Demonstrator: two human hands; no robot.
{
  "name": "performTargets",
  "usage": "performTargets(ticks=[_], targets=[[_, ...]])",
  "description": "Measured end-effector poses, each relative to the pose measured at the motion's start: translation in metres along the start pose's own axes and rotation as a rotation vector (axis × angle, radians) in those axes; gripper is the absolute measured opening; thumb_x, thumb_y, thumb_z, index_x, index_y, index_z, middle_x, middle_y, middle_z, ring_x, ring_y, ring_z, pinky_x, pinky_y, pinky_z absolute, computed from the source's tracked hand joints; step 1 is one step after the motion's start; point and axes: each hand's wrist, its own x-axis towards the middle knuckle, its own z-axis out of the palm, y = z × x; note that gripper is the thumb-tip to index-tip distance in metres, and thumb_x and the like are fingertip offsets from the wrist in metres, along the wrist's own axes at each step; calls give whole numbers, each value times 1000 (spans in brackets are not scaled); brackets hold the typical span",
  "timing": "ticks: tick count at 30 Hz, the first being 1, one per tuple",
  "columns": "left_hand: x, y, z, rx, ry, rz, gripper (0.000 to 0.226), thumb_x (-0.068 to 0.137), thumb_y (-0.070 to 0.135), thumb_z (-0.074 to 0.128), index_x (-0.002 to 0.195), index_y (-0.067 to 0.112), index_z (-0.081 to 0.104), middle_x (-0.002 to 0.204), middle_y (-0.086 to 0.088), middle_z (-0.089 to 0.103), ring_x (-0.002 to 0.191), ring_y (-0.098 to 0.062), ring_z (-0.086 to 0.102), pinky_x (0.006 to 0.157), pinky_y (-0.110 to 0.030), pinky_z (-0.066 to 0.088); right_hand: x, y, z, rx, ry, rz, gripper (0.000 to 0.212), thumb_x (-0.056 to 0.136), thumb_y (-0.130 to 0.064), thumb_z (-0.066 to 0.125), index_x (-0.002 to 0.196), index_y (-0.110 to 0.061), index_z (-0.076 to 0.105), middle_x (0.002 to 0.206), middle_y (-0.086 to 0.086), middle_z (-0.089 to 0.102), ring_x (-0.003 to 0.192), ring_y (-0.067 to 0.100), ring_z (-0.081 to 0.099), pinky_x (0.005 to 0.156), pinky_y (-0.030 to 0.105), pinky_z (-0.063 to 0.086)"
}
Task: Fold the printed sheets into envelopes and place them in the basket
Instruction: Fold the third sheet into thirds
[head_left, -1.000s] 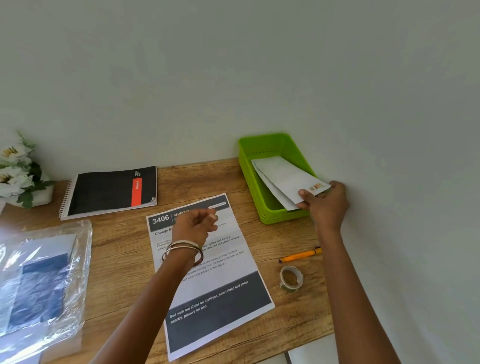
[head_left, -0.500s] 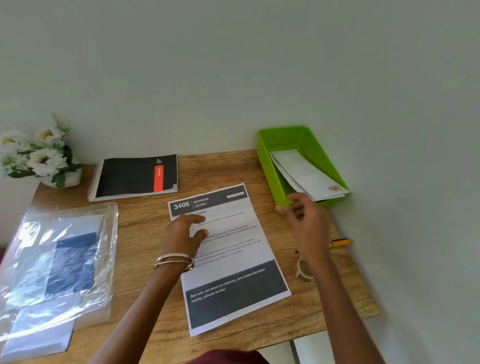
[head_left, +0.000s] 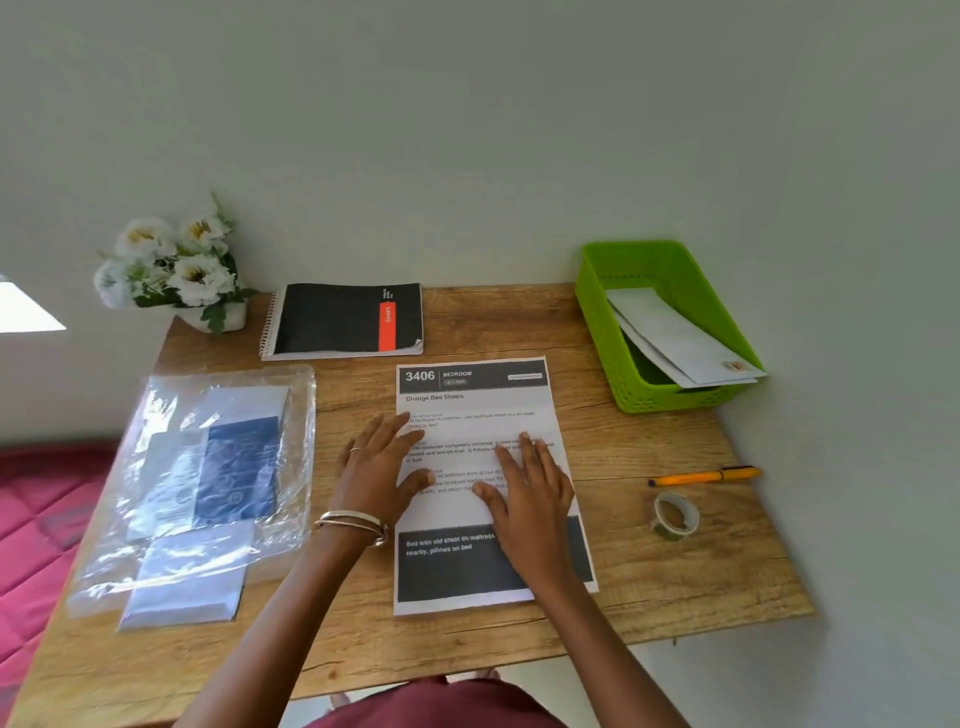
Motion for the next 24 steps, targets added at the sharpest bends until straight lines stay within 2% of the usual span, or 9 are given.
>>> performTargets(ticks=[4, 6, 9, 11, 15, 17, 18, 21, 24], targets=[[2, -22, 0, 0, -39, 54, 54, 89, 42, 53, 139, 32, 35, 154, 8, 20, 144, -18, 7, 115, -44, 5, 4, -14, -1, 19, 53, 28, 59, 88, -61, 35, 122, -20, 60, 137, 11, 51, 128, 32, 43, 95, 51, 38], [1, -29, 0, -39, -16, 69, 54, 88, 45, 54, 138, 35, 36, 153, 12, 21, 143, -16, 8, 114, -43, 3, 22, -15, -15, 162, 41, 113, 51, 88, -53, 50, 124, -18, 56, 135, 9, 50, 127, 28, 39, 99, 49, 35], [-2, -31, 0, -79, 22, 73, 54, 85, 47, 56, 136, 38, 38, 151, 15, 23, 143, -13, 9, 113, -39, 1, 64, -2, -29, 318, 57, 287, 59, 84, -39, 67, 133, -13, 46, 137, 9, 47, 130, 29, 35, 103, 48, 30], [-1, -30, 1, -95, 23, 62, 55, 84, 47, 58, 134, 39, 39, 151, 16, 24, 142, -13, 10, 114, -41, 3, 88, 4, -36, 323, 17, 340, 68, 78, -38, 73, 135, -15, 43, 137, 8, 49, 130, 31, 34, 104, 50, 31], [2, -32, 2, -136, 18, 53, 56, 81, 45, 63, 132, 39, 42, 150, 15, 27, 141, -14, 13, 115, -45, 8, 113, 8, -40, 406, -65, 391, 72, 73, -29, 79, 133, -27, 41, 125, 2, 58, 128, 30, 36, 103, 54, 31], [1, -32, 3, -136, 30, 47, 57, 79, 44, 64, 132, 38, 43, 149, 14, 26, 140, -15, 17, 115, -43, 9, 116, 10, -41, 552, 21, 420, 70, 68, -19, 82, 126, -34, 44, 107, -2, 65, 116, 28, 51, 99, 57, 38], [1, -32, 3, -139, 37, 34, 58, 79, 44, 65, 132, 37, 43, 150, 12, 25, 140, -16, 19, 115, -42, 9, 115, 11, -43, 618, 80, 429, 69, 67, -12, 82, 123, -32, 48, 98, -4, 66, 105, 24, 59, 95, 54, 43], [-2, -26, 2, -140, 75, -18, 71, 77, 44, 67, 138, 33, 34, 151, 7, 20, 137, -18, 24, 114, -41, 8, 107, 11, -52, 739, 181, 383, 51, 71, 3, 76, 114, -17, 59, 85, -7, 62, 83, 16, 62, 82, 38, 53], [-4, -22, 1, -165, 111, -36, 88, 75, 44, 69, 144, 31, 17, 154, 4, 14, 138, -22, 24, 112, -43, 10, 92, 19, -51, 690, 165, 256, 29, 76, -2, 73, 88, -27, 66, 90, -3, 66, 91, 24, 61, 85, 47, 52]])
